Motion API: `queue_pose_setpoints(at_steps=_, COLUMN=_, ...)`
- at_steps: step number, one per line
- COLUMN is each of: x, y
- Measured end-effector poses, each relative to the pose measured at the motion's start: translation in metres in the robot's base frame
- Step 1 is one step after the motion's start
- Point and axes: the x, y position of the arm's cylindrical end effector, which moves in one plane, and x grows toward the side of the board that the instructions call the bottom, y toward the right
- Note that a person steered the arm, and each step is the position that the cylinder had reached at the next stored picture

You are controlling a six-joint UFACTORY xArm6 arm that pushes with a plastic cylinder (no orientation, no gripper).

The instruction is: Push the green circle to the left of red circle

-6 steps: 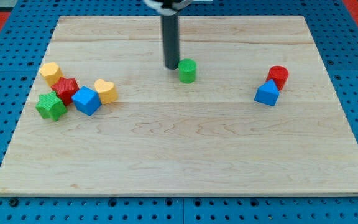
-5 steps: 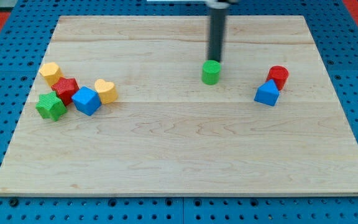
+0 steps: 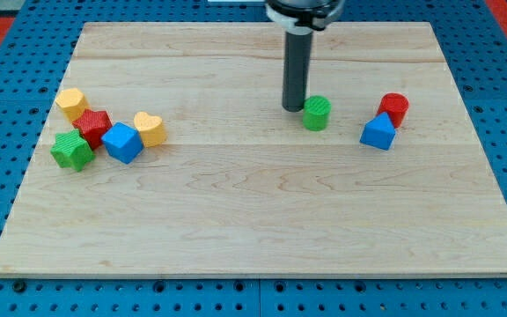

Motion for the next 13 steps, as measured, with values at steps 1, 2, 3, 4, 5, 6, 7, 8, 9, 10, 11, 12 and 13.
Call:
queue_pose_setpoints(at_steps=1, x=0.022, y=-0.014)
queue_pose_setpoints(at_steps=2, x=0.039, y=0.012)
queue_pose_setpoints(at_steps=3, x=0.035, y=0.013)
queue_pose_setpoints(at_steps=4, x=0.032, y=-0.012)
queue_pose_setpoints(at_steps=5, x=0.013, y=-0.004)
queue_pose_setpoints(at_steps=6, x=-0.007, y=0.036)
queue_pose_setpoints(at_steps=7, x=-0.011, y=0.054)
queue_pose_setpoints(at_steps=8, x=-0.011, y=0.054)
queue_pose_setpoints(at_steps=9, x=-0.007, y=0.044)
queue_pose_setpoints(at_steps=10, x=0.004, y=0.033)
queue_pose_setpoints(at_steps=11, x=0.008, y=0.075)
queue_pose_setpoints(at_steps=12, x=0.057, y=0.019)
queue_pose_setpoints(at_steps=13, x=0.131, y=-0.006)
